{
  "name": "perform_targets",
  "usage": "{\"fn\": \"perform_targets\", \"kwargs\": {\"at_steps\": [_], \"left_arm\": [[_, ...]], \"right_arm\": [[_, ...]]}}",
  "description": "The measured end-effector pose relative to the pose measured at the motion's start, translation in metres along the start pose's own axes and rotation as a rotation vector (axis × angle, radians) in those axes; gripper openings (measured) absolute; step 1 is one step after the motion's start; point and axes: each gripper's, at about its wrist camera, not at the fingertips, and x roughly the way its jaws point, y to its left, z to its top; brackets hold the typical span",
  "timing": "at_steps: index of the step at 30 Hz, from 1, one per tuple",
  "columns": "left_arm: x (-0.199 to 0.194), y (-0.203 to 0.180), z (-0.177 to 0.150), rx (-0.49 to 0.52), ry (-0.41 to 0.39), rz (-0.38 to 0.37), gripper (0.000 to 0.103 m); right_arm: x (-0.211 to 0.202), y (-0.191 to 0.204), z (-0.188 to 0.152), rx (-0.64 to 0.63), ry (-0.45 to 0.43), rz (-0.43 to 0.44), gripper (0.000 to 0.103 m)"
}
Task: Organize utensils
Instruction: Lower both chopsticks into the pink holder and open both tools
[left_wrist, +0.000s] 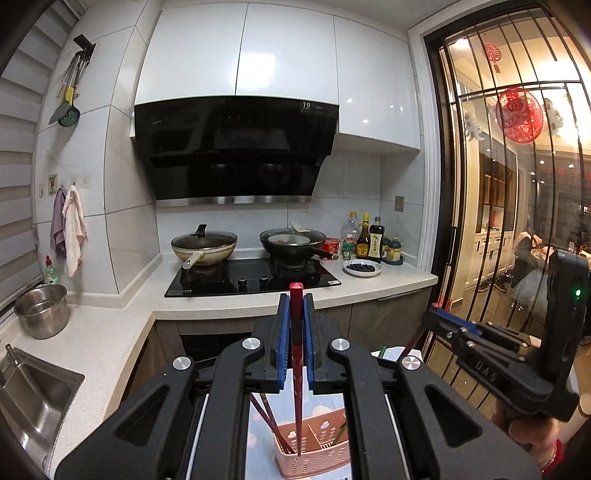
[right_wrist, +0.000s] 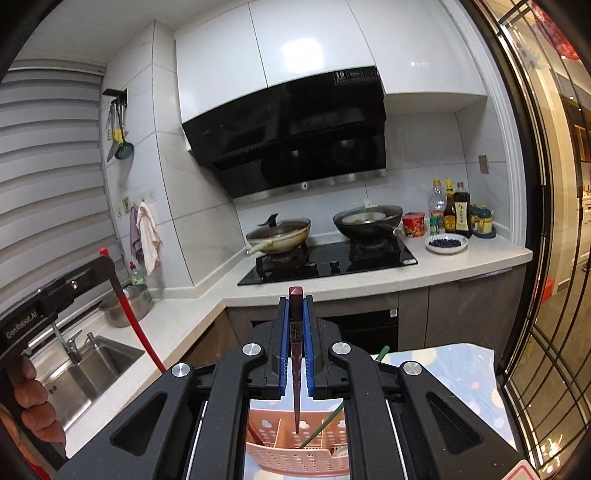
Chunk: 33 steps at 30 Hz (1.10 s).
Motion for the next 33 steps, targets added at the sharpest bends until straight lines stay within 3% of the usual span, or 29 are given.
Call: {"fn": "perform_targets", "kwargs": {"at_steps": [4, 10, 14, 19, 27, 33], "left_arm": [[0.027, -0.001, -0.017, 0.002, 0.057, 0.004, 0.007], [0.074, 0.003, -0.057, -0.009, 0.179, -0.002, 0.007], [0.093, 0.005, -0.074, -0.025, 0.246, -0.006, 0.007], [0.074, 0.006, -0.059, -0.031, 0.196, -0.025, 0.007], [0.049, 0.005, -0.023, -0.009, 0.106, -0.007, 0.007], [0.060, 0.007, -0.015, -0.011, 0.103, 0.001, 0.007]], "right_arm": [[0.028, -0.004, -0.026, -0.019, 0.052, -0.032, 0.007], [0.076, -0.022, -0.081, -0.008, 0.216, -0.053, 0.008], [0.084, -0.026, -0.098, -0.020, 0.246, -0.067, 0.008], [0.081, -0.021, -0.099, -0.063, 0.238, -0.078, 0.003], [0.070, -0.036, -0.097, 0.004, 0.222, -0.064, 0.004], [0.076, -0.060, -0.098, 0.033, 0.238, -0.114, 0.005]]}}
